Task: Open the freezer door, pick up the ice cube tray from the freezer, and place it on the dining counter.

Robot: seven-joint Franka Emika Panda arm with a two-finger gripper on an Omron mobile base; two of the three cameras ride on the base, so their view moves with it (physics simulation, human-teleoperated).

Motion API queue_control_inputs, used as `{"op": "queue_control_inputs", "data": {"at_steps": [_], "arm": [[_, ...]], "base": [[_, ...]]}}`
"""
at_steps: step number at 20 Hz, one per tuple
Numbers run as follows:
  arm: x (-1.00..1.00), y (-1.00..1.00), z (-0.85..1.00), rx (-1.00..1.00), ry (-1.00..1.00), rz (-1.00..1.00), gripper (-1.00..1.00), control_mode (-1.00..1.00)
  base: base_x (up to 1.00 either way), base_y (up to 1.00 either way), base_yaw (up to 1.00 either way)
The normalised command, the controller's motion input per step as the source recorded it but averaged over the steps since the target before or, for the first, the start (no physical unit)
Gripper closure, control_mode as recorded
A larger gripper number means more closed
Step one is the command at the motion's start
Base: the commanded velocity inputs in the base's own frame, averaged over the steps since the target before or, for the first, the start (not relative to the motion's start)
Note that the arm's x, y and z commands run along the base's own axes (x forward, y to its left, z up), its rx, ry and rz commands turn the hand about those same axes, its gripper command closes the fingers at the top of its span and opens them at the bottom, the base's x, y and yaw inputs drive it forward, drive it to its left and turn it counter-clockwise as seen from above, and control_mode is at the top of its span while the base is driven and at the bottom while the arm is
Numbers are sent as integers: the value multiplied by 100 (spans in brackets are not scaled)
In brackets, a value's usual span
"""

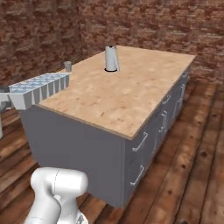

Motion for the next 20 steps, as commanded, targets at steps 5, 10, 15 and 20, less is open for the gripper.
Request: {"op": "queue_control_inputs", "data": {"at_steps": [5,10,15,20], "arm": [[0,0,0,0,0,0,100,100],[0,0,0,0,0,0,100,100],[0,0,0,0,0,0,100,100],[0,0,0,0,0,0,100,100]], "base": [[93,100,-28],[79,100,-28],[48,75,-36],[42,69,-39]]}}
